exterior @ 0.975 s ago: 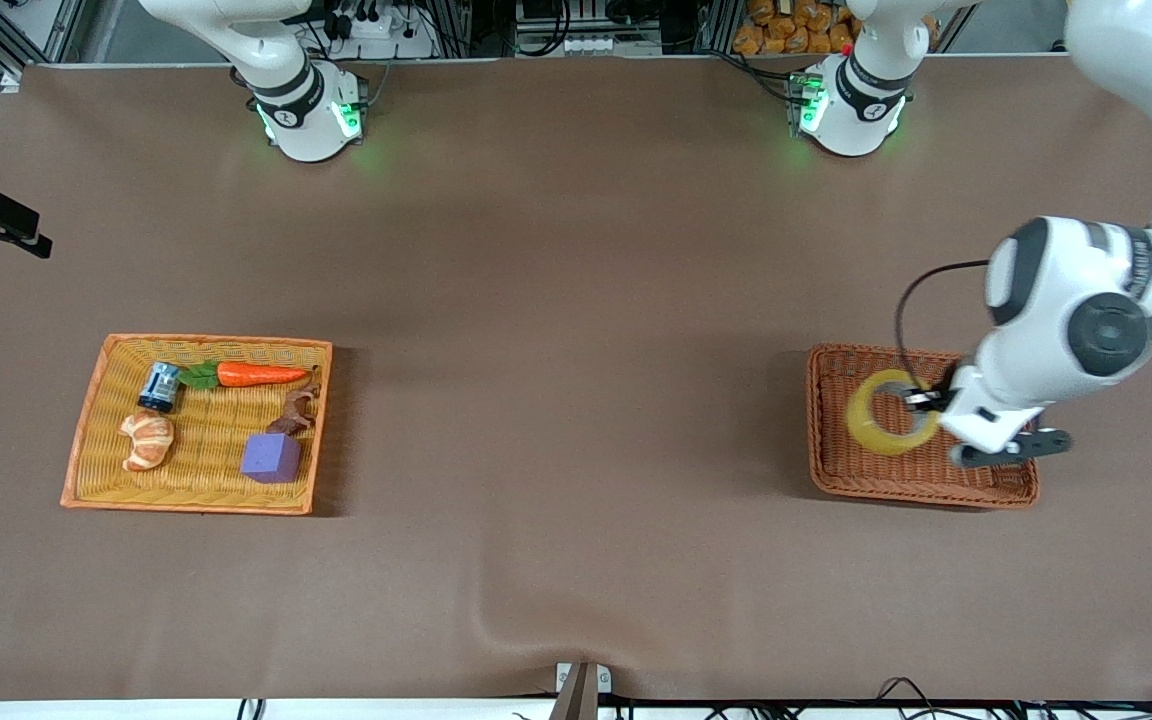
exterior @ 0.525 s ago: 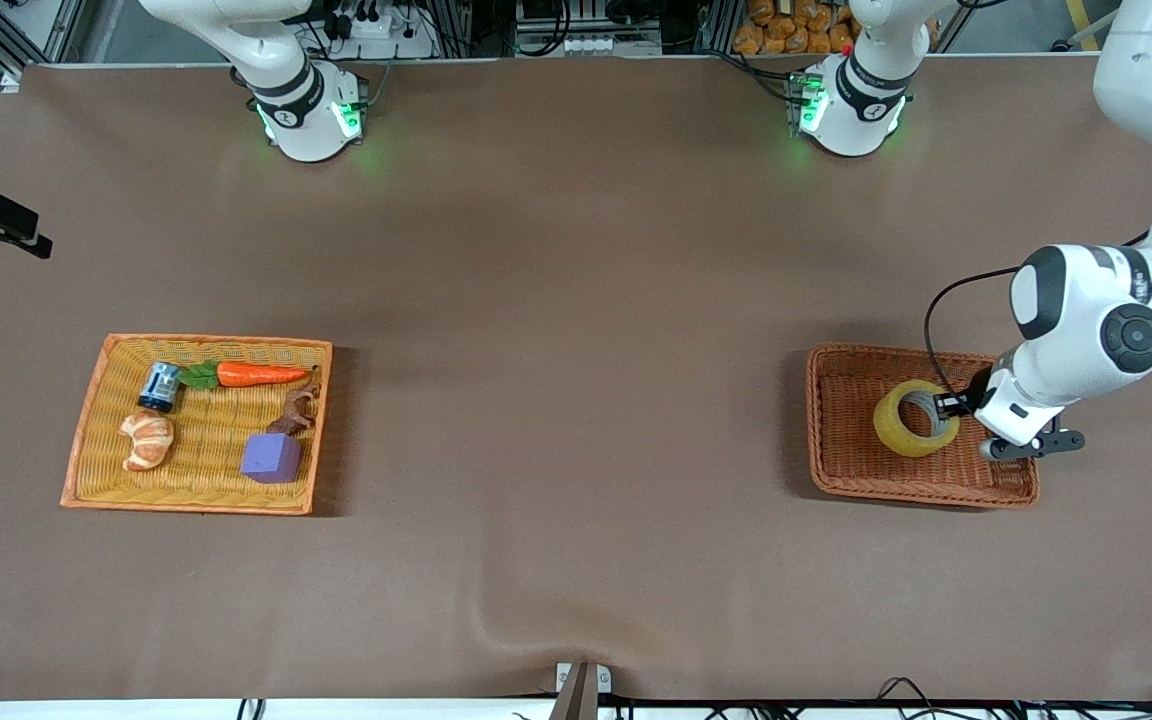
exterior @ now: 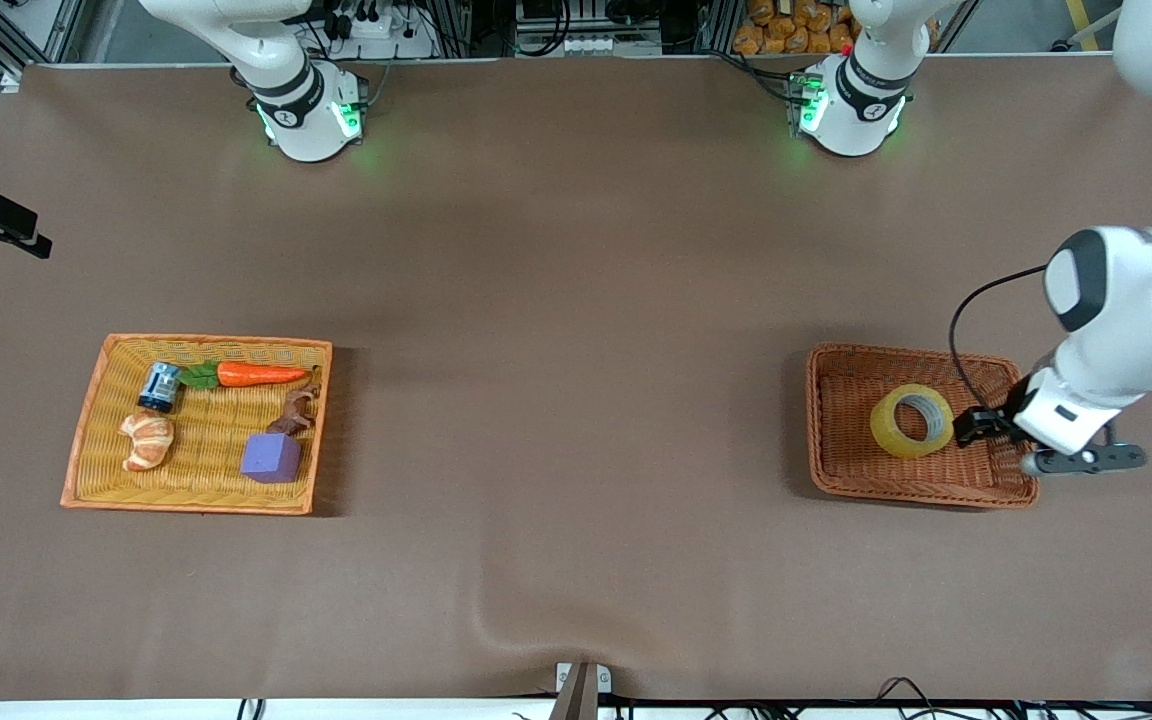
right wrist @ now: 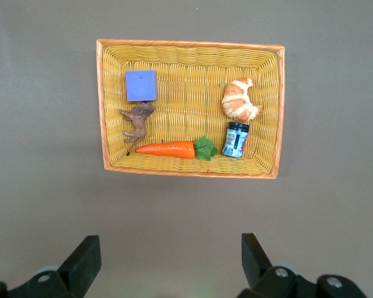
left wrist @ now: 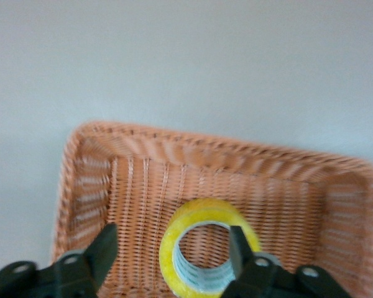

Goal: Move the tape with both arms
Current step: 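Open the left gripper to release the tape in the basket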

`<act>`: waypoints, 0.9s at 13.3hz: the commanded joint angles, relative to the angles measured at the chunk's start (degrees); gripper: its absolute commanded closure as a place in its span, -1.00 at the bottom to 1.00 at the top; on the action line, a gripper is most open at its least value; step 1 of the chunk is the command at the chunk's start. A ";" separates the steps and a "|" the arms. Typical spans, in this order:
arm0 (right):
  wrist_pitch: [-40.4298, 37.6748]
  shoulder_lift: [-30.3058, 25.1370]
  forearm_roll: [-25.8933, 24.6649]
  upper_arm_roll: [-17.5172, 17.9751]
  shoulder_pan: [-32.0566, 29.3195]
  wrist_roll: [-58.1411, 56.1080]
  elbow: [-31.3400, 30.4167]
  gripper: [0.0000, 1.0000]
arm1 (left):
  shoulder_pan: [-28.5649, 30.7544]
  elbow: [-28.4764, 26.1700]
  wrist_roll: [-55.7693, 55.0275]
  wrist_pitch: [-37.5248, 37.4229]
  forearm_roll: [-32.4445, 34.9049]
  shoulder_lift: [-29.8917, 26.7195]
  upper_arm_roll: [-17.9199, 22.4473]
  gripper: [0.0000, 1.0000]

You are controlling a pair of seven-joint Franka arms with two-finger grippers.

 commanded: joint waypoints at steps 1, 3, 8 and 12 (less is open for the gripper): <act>-0.32 -0.54 1.02 0.57 -1.64 -0.24 -0.14 -1.00 | 0.02 9.02 0.63 -15.85 0.29 -5.88 -3.65 -1.00; -0.23 -0.54 1.02 0.57 -1.64 -0.16 -0.05 -1.00 | 0.19 16.33 0.27 -28.43 -0.67 -7.30 -6.30 -1.00; -1.02 -0.27 0.76 0.57 -1.81 1.16 0.48 -1.00 | 0.37 18.82 1.15 -39.11 -6.38 -15.38 -6.14 -1.00; -1.37 0.60 -0.03 0.66 -1.81 1.07 1.18 -1.00 | -1.11 18.47 4.12 -40.61 -9.90 -18.11 -2.13 -1.00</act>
